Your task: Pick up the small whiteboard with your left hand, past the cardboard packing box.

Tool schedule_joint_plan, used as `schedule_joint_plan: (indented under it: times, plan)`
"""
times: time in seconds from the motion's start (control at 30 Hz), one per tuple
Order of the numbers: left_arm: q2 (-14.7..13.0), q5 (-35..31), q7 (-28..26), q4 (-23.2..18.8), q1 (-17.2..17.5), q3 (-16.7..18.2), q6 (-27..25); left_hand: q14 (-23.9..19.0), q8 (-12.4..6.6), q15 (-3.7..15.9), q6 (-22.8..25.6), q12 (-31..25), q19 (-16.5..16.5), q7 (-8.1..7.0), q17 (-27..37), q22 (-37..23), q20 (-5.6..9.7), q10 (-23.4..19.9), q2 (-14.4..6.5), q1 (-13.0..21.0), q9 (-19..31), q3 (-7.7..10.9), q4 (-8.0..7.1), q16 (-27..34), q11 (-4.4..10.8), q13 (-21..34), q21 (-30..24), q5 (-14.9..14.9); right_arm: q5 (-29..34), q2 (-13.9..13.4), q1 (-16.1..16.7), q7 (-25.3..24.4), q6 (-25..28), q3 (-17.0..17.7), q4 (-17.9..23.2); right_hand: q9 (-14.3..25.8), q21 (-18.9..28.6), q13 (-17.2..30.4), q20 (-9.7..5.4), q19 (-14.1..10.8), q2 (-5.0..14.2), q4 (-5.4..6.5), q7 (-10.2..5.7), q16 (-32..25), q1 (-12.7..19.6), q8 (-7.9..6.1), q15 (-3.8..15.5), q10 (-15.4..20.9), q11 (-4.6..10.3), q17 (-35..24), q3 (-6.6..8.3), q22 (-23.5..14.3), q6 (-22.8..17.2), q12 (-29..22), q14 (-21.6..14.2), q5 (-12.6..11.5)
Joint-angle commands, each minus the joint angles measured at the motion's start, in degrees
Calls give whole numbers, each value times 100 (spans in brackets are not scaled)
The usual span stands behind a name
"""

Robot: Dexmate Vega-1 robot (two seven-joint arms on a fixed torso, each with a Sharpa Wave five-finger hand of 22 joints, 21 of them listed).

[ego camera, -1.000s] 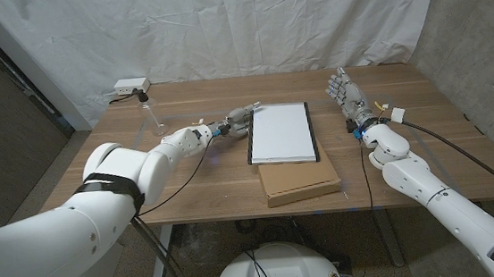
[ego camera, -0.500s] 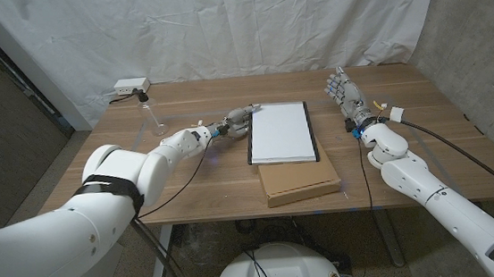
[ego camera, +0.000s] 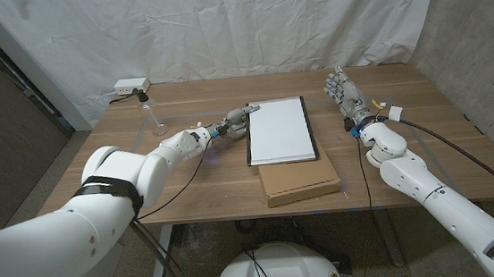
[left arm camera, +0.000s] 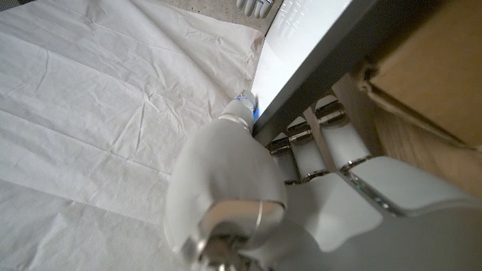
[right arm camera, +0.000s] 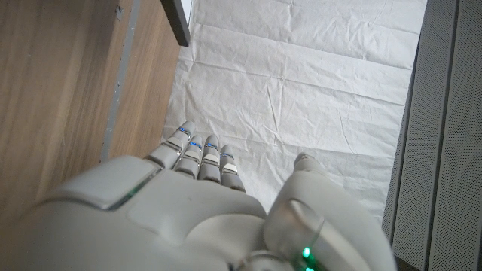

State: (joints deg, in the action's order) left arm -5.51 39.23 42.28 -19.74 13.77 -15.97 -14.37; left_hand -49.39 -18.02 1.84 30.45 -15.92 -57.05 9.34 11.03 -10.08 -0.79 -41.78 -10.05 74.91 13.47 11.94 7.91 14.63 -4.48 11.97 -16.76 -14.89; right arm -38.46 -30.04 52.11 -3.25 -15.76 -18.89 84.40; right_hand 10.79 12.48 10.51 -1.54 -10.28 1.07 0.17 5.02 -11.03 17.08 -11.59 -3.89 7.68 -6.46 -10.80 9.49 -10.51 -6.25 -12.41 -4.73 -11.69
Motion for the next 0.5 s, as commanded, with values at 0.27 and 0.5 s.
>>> schedule_joint_plan:
  times: [0.27,0.5]
  plan:
    - [-233,512,-289,-637,244,-108,-584,-827,-106,319,764,-107,-568,220,-38,1,269,-813,19,247,-2,509,-12,17,194,-5,-160,-21,18,85,-108,11,-1,-52,-143,9,-4,16,5,-58,43,-34,-21,-7,17,9,-9,52,27,-9,20,-20,-43,-9,-31,18]
    - [-365,794,-637,-1183,483,-152,-825,-899,-94,313,851,-72,-627,220,-46,6,289,-842,25,232,-14,583,-36,-15,179,-11,-163,-14,29,88,-120,6,9,-63,-154,9,-8,16,9,-56,47,-36,-28,-7,14,7,-6,51,28,-10,19,-21,-49,-7,-34,19]
